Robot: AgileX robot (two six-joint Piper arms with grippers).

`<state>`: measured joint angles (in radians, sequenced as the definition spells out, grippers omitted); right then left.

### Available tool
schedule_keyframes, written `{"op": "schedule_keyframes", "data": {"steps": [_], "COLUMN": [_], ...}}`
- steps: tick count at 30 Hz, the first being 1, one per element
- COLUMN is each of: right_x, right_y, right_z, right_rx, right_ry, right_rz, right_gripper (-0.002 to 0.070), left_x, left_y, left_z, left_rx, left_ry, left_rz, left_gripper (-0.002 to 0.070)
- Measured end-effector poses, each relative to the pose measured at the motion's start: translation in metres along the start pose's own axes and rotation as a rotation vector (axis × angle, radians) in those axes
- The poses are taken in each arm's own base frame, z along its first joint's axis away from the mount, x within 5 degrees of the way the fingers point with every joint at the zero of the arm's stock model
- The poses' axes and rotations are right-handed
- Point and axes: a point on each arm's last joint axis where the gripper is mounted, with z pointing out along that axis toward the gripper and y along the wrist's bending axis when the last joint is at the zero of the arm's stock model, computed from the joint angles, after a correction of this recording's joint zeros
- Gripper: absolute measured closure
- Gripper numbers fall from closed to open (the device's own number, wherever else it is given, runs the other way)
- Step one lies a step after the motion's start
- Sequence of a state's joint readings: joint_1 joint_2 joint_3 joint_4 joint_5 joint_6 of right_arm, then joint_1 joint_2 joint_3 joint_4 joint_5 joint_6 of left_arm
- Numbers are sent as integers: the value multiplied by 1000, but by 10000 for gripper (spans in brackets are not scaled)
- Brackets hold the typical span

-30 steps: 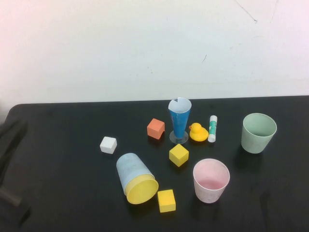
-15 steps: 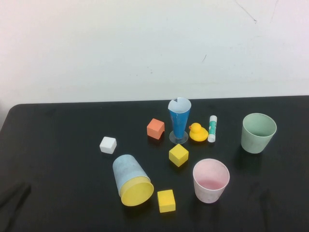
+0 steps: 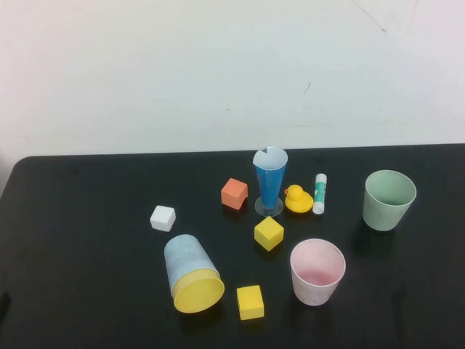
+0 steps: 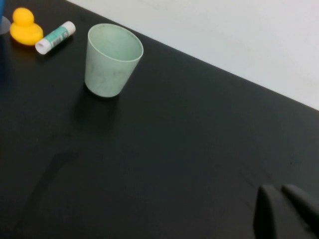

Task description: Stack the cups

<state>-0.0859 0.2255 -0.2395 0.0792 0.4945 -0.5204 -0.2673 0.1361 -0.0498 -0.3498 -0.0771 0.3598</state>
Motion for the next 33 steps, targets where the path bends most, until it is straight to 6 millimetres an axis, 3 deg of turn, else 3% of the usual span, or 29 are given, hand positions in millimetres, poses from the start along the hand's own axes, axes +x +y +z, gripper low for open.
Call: {"op": "schedule_keyframes", "data": {"steps": [5,13,33], "right_x": [0,0,0], "right_y": [0,0,0], "right_z": [0,0,0], "right_rx": [-2,-2,-2], "right_ry": [1,1,1], "right_rz": [1,1,1], "right_gripper": [679,679,679], "left_x": [22,47,49], "left_y": [6,2,12], "left_z": [-9,-15,-18], "left_rx": [-110,-141,-256], "left_ry": [13,275,298], "left_rz": [2,-93,-147], "left_gripper": [673,674,676]}}
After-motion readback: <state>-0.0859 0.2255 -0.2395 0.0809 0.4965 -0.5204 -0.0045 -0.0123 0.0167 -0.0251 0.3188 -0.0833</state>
